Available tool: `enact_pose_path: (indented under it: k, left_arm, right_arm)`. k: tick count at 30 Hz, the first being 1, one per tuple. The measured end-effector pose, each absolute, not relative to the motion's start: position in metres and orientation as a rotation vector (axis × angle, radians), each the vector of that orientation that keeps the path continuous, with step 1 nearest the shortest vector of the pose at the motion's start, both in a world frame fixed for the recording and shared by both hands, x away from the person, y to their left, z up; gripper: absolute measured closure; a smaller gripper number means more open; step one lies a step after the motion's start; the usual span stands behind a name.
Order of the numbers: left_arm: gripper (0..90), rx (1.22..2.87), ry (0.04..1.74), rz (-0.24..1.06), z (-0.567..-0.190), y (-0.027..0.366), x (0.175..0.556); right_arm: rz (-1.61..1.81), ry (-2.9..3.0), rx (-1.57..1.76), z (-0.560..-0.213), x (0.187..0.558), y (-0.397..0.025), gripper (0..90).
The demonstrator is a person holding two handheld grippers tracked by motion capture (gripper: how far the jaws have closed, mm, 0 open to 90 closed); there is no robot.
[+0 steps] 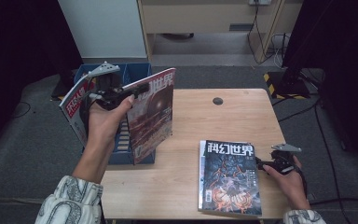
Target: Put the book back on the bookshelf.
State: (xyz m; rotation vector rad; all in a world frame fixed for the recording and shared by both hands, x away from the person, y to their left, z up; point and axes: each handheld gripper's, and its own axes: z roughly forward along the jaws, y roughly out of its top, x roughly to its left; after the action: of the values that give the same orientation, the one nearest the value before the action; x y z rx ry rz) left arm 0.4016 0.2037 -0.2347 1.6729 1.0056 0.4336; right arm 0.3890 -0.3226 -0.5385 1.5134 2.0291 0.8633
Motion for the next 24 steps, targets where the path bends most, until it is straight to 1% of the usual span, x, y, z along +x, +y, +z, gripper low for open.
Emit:
enact_pose_path:
  k: [8,24]
  left_arm:
    - [83.8,1.649,1.032,0.458,-0.232,0.225,0.395]
    - [83.8,1.629,1.083,0.503,-0.229,0.252,0.389]
  right_arm:
    - [0.864,2.026,1.516,-0.539,0.389,-0.322,8.2]
    - [0.862,2.028,1.514,-0.538,0.389,-0.322,8.2]
